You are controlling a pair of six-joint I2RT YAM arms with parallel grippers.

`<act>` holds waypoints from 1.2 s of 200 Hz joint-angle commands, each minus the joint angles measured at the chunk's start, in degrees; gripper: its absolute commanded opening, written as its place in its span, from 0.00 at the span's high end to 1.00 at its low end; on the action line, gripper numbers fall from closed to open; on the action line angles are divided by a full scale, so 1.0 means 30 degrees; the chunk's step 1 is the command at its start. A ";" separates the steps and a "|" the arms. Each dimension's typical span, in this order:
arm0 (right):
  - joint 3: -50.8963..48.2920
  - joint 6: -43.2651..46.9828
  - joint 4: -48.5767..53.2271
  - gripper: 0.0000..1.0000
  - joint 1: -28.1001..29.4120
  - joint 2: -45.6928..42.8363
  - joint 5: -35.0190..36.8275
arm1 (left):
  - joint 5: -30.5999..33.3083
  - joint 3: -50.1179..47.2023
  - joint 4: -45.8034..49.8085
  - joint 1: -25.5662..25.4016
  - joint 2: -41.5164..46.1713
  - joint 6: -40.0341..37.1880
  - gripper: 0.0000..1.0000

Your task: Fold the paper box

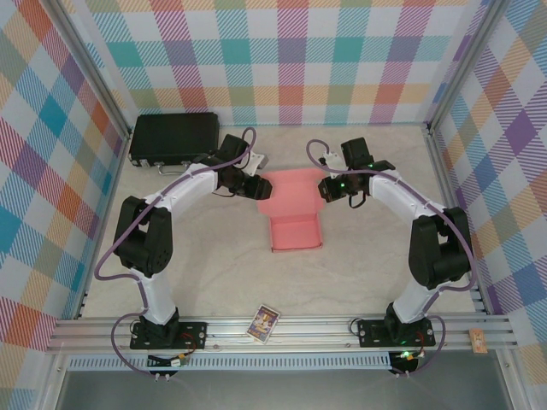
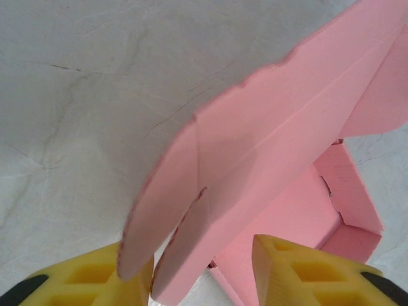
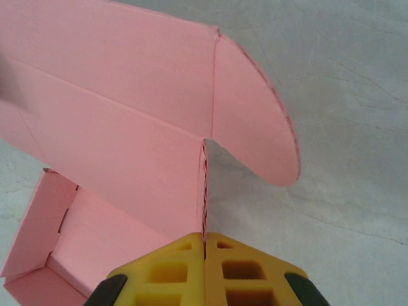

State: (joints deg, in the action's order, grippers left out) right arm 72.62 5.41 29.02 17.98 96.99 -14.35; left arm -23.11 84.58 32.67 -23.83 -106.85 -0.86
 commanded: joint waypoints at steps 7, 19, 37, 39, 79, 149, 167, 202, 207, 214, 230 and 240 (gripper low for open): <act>-0.0359 0.0218 -0.0439 0.93 -0.0089 -0.0690 -0.0139 | 0.0081 -0.0051 0.0138 0.0180 -0.0009 -0.0156 0.49; -0.0359 -0.0377 -0.0436 0.93 -0.0078 -0.0694 -0.0067 | 0.0089 -0.0067 0.0075 0.0167 -0.0060 -0.0166 0.48; -0.0388 -0.0401 -0.0450 0.93 -0.0075 -0.0734 -0.0022 | 0.0060 -0.0067 0.0018 0.0181 -0.0253 -0.0154 0.48; -0.0403 -0.0413 -0.0467 0.93 -0.0082 -0.0723 -0.0022 | 0.0059 -0.0045 0.0019 0.0181 -0.0268 -0.0160 0.48; -0.0447 -0.0537 -0.0563 0.93 -0.0087 -0.0748 0.0037 | -0.0082 -0.0121 0.0069 0.0176 -0.0683 -0.0175 0.56; -0.0859 -0.1376 -0.1395 0.95 -0.0046 -0.1163 0.0557 | 0.0333 0.0206 -0.0340 0.0152 -0.0127 0.0098 0.87; -0.1289 -0.1824 -0.2148 0.96 0.0011 -0.1576 0.0950 | 0.0746 0.0351 -0.0530 0.0104 -0.0093 0.0196 0.90; -0.2406 -0.2458 -0.3910 0.99 0.0435 -0.2509 0.2472 | 0.1773 0.0655 -0.1021 -0.0135 -0.0081 0.0458 0.96; -0.2529 -0.2530 -0.4200 0.99 0.0504 -0.2630 0.2666 | 0.1956 0.0691 -0.1139 -0.0191 -0.0087 0.0488 0.97; -0.2758 -0.2612 -0.4619 0.99 0.0626 -0.2814 0.3072 | 0.2193 0.0697 -0.1353 -0.0250 -0.0046 0.0597 0.97; -0.3338 -0.2738 -0.5780 1.00 0.0942 -0.3162 0.3948 | 0.2865 0.0610 -0.2042 -0.0455 0.0086 0.0726 0.97; -0.3820 -0.2826 -0.6768 1.00 0.1144 -0.3387 0.4552 | 0.3372 0.0444 -0.2587 -0.0629 0.0152 0.0825 0.98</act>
State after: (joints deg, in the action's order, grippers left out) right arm 63.61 -1.26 17.28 20.43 89.45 -6.76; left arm -18.46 85.43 27.75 -24.77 -108.62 0.51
